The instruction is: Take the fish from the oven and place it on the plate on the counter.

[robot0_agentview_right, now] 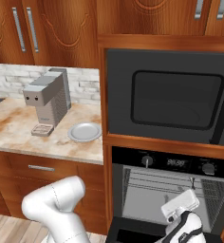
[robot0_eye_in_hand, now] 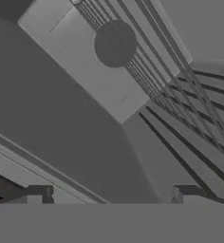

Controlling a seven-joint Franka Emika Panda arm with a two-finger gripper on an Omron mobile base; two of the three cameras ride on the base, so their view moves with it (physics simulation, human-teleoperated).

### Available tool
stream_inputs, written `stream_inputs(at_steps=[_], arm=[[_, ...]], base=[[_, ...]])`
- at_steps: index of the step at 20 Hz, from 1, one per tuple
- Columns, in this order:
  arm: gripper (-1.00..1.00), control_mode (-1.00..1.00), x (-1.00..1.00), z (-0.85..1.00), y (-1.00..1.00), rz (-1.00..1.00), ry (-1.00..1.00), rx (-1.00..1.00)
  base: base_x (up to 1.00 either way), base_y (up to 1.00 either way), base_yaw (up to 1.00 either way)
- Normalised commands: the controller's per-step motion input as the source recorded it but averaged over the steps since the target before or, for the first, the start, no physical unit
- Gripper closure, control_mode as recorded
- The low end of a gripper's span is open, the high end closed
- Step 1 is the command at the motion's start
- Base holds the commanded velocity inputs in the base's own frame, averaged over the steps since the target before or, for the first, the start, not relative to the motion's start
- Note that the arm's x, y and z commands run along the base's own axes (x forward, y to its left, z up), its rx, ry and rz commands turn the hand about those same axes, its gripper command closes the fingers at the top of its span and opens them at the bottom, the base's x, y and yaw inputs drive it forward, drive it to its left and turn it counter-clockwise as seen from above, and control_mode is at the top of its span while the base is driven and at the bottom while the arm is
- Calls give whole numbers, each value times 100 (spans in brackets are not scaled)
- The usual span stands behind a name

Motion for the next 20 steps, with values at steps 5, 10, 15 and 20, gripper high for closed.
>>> stream_inputs(at_steps=[5,10,15,20], arm=[[-100,-100,52,-30,3,-22,7,-6],[-100,-100,40,-29,0,-18,2,-4],[-100,-100,18,-25,0,-9,0,-1],[-100,-100,4,-27,-15,-4,0,0]], base=[[0,0,0],[0,0,0],[0,0,0],[0,0,0]])
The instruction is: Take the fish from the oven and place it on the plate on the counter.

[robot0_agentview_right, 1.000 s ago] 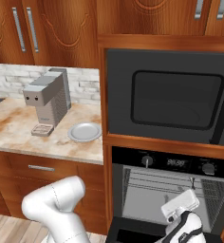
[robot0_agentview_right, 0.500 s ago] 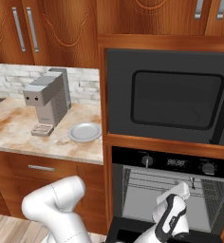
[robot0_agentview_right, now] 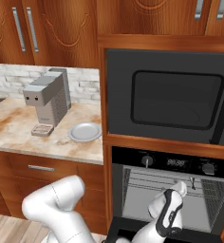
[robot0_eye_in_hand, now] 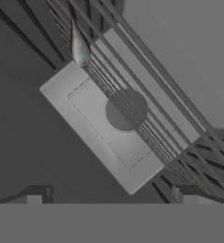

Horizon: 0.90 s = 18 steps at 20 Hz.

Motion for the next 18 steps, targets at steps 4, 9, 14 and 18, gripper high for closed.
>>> stream_inputs(at_steps=[4,9,14,18], arm=[[-100,-100,0,-61,-30,-1,0,0],[-100,-100,0,-78,-42,0,0,0],[-100,-100,10,-71,-34,0,0,0],[-100,-100,26,-66,-29,0,0,0]], base=[[0,0,0],[0,0,0],[0,0,0],[0,0,0]])
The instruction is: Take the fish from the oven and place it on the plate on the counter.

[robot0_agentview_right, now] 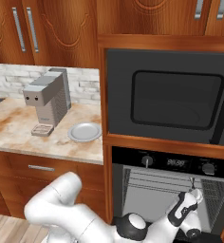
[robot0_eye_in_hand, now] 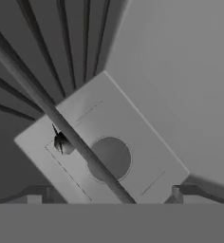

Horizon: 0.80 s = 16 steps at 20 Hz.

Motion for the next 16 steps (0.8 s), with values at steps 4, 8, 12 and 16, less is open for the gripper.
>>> stream_inputs(at_steps=[4,8,12,16], arm=[[-100,-100,26,-72,-20,0,-1,0],[-100,-100,17,-78,-11,0,-6,0],[-100,-100,4,-60,0,0,-16,0],[-100,-100,0,-60,0,0,-18,5]], base=[[0,0,0],[0,0,0],[0,0,0],[0,0,0]])
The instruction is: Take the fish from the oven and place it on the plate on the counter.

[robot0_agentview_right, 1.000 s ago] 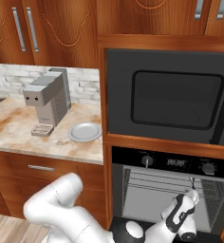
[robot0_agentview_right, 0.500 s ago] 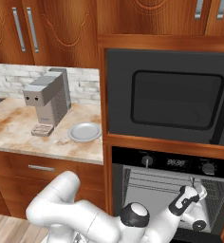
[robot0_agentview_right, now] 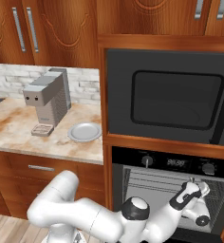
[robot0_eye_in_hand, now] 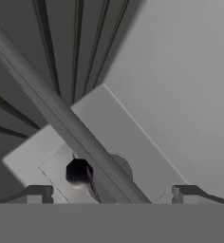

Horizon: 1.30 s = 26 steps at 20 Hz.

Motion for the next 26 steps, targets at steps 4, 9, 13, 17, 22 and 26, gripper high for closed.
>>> stream_inputs(at_steps=[4,9,13,17,22,26], arm=[[-100,-100,0,-62,0,4,-15,6],[-100,-100,7,-50,5,6,-22,4],[-100,-100,27,-44,10,8,-25,9],[-100,-100,20,-27,0,4,-10,17],[100,-100,5,-23,0,1,0,9],[100,-100,3,-17,0,0,0,3]], base=[[0,0,0],[0,0,0],[0,0,0],[0,0,0],[0,0,0],[0,0,0]])
